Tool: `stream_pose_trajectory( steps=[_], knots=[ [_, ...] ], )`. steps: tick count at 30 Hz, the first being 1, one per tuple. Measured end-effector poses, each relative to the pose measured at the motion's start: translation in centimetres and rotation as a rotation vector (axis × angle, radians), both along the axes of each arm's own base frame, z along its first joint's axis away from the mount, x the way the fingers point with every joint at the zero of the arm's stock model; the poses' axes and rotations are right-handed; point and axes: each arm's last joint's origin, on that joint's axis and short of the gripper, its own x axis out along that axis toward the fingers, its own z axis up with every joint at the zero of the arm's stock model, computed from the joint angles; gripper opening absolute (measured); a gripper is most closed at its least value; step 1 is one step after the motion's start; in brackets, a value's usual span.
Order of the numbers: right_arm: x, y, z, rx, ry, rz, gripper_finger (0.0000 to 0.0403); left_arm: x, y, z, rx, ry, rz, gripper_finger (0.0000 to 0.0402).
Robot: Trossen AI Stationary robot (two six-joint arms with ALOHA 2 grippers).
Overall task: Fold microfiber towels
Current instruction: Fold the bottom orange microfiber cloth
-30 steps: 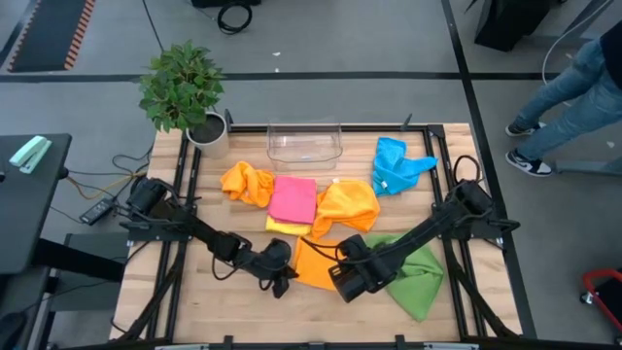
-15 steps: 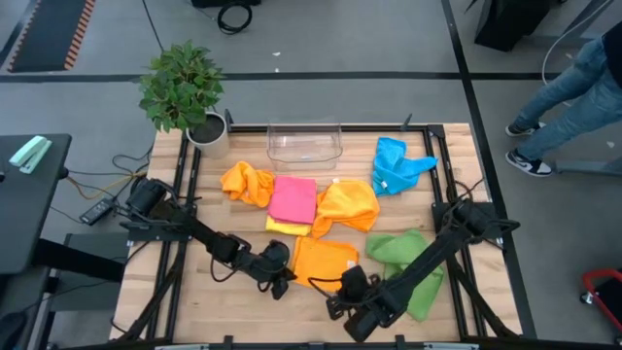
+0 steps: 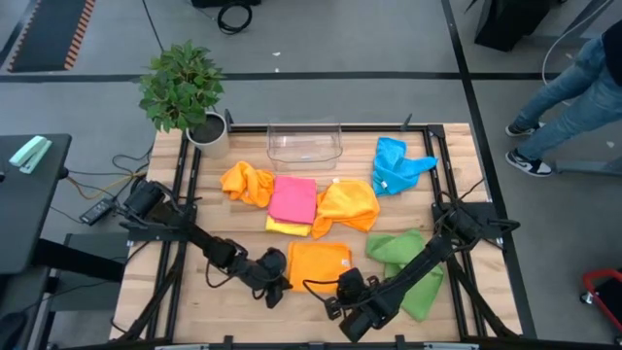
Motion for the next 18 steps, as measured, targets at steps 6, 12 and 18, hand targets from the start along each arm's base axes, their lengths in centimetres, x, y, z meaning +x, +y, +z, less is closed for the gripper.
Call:
stream_pose_trajectory(
  steps=[6,12,18],
  knots=[
    [-0.3,-0.2,0.5,0.001,0.037,0.032,0.0003,0.2,0.4,-0.1,-0.034,0.029,-0.015,0.015],
    [-0.4,0.1,0.6,0.025,0.071,0.081,0.0003,1.2,2.3,1.0,-0.144,0.064,-0.113,0.0248],
    [-0.5,0.3,0.6,0.041,0.074,0.088,0.0002,1.6,5.3,4.0,-0.174,0.035,-0.056,0.0266]
  ],
)
